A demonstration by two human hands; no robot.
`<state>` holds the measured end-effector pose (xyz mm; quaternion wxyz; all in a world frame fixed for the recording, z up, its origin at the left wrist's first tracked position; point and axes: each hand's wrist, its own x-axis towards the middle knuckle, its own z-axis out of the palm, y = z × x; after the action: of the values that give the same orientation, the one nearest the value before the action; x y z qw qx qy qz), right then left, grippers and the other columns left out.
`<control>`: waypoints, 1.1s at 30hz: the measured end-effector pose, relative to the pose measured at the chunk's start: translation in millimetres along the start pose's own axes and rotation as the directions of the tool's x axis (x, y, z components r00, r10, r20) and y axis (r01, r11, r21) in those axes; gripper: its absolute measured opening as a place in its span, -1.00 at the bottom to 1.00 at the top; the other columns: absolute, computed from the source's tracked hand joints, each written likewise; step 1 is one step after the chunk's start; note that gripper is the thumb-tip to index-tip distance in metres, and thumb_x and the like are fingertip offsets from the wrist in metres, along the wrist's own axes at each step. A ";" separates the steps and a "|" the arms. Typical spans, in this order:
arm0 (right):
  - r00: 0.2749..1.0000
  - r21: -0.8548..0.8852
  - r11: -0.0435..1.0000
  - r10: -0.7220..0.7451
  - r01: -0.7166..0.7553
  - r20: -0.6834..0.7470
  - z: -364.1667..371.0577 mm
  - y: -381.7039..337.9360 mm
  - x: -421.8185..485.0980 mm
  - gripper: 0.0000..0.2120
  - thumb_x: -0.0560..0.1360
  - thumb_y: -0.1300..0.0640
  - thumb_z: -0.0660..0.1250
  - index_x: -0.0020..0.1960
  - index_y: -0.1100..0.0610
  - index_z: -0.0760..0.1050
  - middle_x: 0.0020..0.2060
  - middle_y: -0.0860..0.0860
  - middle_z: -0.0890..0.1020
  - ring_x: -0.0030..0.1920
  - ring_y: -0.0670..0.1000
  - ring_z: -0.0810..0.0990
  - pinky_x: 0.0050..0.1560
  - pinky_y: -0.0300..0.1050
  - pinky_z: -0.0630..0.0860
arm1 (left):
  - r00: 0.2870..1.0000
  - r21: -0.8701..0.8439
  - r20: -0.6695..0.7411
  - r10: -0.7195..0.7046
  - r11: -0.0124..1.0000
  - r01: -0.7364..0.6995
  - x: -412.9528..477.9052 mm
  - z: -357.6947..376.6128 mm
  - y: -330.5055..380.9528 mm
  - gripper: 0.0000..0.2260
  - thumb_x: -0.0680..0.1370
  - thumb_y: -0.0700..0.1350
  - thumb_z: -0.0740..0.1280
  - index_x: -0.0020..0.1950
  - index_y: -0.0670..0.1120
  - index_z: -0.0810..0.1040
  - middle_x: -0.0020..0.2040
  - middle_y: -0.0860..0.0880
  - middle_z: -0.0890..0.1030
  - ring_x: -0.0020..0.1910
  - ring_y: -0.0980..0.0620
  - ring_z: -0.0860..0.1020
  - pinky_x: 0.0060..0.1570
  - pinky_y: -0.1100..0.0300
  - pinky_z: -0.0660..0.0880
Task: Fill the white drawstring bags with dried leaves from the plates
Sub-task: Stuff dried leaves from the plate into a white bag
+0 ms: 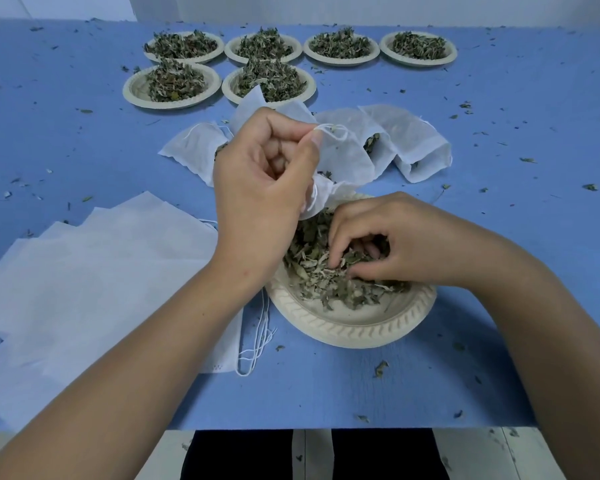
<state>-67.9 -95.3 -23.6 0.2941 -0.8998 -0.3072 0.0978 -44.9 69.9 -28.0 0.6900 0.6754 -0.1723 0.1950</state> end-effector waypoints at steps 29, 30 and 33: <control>0.573 0.386 0.840 0.114 0.380 -0.812 11.4 0.2 7.9 -0.77 0.37 0.42 0.46 -0.13 0.12 0.58 -0.24 -0.09 0.67 -0.18 -0.12 0.64 -0.07 -0.28 0.55 | 0.990 0.002 0.086 -0.115 0.993 0.115 -0.1 1.7 -1.3 -0.82 0.55 -0.30 0.36 -0.21 -0.09 0.52 -0.51 0.03 0.49 -0.63 0.20 0.38 -0.55 0.37 0.32; 0.570 0.336 0.874 0.085 0.351 -0.817 12.0 -0.1 7.1 -0.75 0.38 0.42 0.46 -0.11 0.10 0.58 -0.23 -0.06 0.66 -0.17 -0.11 0.64 -0.06 -0.25 0.55 | 0.991 -0.004 0.080 -0.111 0.994 0.112 -0.5 1.8 -1.0 -0.82 0.55 -0.30 0.36 -0.21 -0.09 0.52 -0.51 0.03 0.49 -0.63 0.20 0.38 -0.56 0.37 0.33; 0.609 0.170 0.949 -0.028 0.265 -0.793 13.3 1.2 5.6 -0.82 0.41 0.38 0.45 -0.07 0.15 0.60 -0.19 0.01 0.65 -0.12 0.00 0.65 -0.02 -0.08 0.57 | 0.993 -0.015 0.065 -0.097 0.995 0.098 -1.3 1.3 1.1 -0.83 0.55 -0.28 0.37 -0.21 -0.10 0.51 -0.53 0.08 0.47 -0.62 0.20 0.38 -0.56 0.36 0.33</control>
<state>-67.6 -86.3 -35.0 0.5248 -0.7748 -0.2054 -0.2865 -46.6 68.5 -27.6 0.6988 0.6828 -0.1630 0.1379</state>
